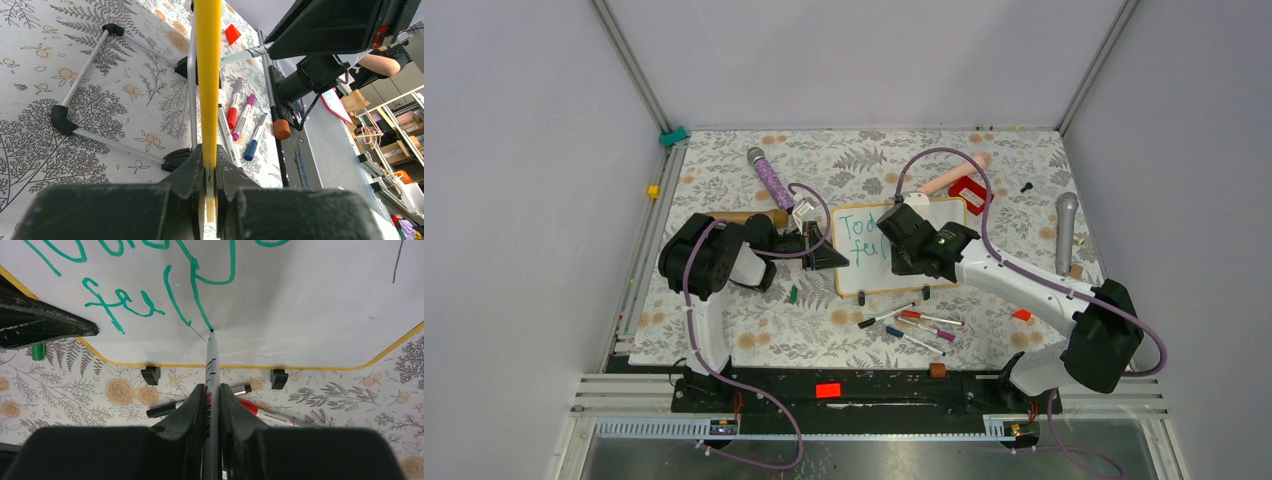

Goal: Write a sentence on the whiteboard

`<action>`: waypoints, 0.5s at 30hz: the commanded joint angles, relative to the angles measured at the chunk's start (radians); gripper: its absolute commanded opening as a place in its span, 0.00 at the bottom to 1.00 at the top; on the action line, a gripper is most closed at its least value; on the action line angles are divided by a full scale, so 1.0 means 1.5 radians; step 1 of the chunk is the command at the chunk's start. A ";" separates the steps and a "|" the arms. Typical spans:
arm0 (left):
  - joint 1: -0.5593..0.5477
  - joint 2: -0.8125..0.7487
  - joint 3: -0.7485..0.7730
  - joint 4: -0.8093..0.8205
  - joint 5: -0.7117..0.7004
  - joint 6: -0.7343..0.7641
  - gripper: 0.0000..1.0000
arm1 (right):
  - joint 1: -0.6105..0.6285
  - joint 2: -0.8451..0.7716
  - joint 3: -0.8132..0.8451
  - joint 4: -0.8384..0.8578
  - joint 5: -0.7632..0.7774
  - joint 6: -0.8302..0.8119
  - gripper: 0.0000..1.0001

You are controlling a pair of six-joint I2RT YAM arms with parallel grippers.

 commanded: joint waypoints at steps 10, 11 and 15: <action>-0.003 -0.027 0.007 0.053 0.039 0.014 0.00 | -0.009 -0.140 -0.031 0.073 -0.031 -0.039 0.00; -0.003 -0.027 0.007 0.052 0.039 0.014 0.00 | -0.010 -0.147 -0.038 0.069 -0.026 -0.038 0.00; -0.003 -0.026 0.008 0.053 0.038 0.012 0.00 | -0.013 -0.172 -0.070 0.053 0.004 -0.036 0.00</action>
